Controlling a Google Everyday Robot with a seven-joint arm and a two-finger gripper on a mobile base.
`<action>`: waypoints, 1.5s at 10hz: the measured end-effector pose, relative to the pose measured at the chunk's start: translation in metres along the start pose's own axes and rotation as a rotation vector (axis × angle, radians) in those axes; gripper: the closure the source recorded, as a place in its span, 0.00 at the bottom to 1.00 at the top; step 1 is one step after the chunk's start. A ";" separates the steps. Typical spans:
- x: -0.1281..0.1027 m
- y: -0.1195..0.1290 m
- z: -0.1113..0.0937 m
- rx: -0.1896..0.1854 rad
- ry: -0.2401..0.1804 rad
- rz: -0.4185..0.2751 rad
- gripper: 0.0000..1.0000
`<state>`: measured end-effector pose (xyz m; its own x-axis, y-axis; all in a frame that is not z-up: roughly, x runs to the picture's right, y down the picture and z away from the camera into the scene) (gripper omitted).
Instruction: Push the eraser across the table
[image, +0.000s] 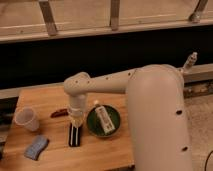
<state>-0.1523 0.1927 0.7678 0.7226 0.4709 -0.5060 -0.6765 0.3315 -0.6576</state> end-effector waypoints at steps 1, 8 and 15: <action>0.004 -0.003 0.003 -0.006 0.010 0.012 1.00; 0.012 -0.024 0.042 -0.060 0.080 0.090 1.00; 0.002 -0.028 0.053 -0.094 0.090 0.098 1.00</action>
<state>-0.1398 0.2277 0.8150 0.6662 0.4209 -0.6157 -0.7315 0.2077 -0.6495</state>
